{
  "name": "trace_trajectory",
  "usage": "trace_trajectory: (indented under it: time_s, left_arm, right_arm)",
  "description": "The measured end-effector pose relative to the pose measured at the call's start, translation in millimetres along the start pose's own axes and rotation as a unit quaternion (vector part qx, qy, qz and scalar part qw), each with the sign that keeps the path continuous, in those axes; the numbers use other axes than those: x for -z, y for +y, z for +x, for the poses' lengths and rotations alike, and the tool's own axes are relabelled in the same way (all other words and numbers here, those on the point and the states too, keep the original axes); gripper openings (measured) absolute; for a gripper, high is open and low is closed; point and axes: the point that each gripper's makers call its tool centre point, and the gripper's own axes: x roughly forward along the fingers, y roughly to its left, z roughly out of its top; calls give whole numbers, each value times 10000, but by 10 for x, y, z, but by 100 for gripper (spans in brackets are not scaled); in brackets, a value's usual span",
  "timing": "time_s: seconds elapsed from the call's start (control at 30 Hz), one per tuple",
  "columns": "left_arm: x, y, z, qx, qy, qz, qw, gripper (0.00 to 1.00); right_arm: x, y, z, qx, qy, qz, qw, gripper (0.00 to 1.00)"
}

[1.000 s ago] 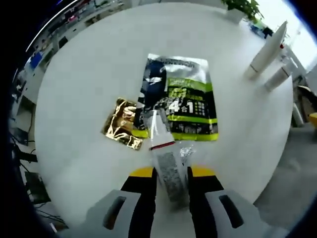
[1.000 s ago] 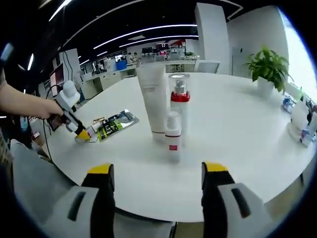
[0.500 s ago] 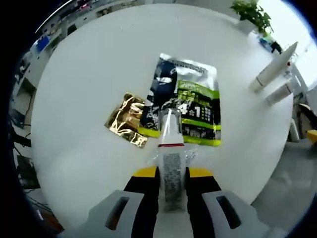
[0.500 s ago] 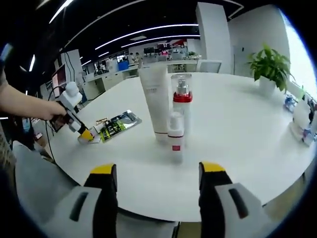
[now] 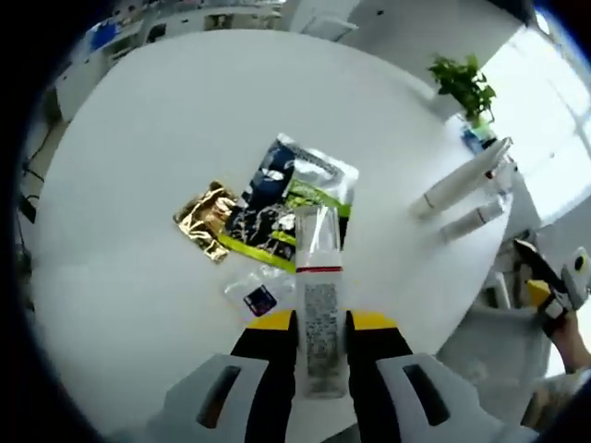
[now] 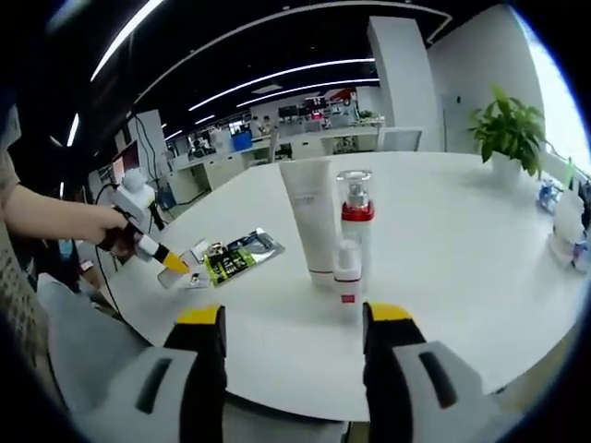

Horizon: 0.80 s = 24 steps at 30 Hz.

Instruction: Arrange the skincare products in the storage area until every visible bottle or jar stands upright without overlapping.

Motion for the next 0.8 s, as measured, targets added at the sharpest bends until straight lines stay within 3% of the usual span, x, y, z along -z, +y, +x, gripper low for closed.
trace_trajectory:
  time_s: [0.23,0.5,0.67,0.7,0.8]
  left_arm:
    - [-124,-496,-226,983,-670,-135,9928,16]
    - [-115,-957,-528,1906,-1157,184,9746,16]
    - [-80,-1310,-745,2620,-1506,519,9518,16]
    - [-69,-1398,-798,2780,-1602,684,9446,16]
    - [-17,-1572,-878,3105,-1647,798,9328,16]
  right_arm:
    - [-200,314,-27,-727,-338,289,9964,59]
    - [-353,720,-43,-1575,-453,589,9847,58]
    - [-452,976,-73,-2271,-516,1071,9666,52]
    - [-465,987,-71,-2312,-518,1164,9645,52]
    - [-514,1029,-63,-2428,-554,1211,9609,52]
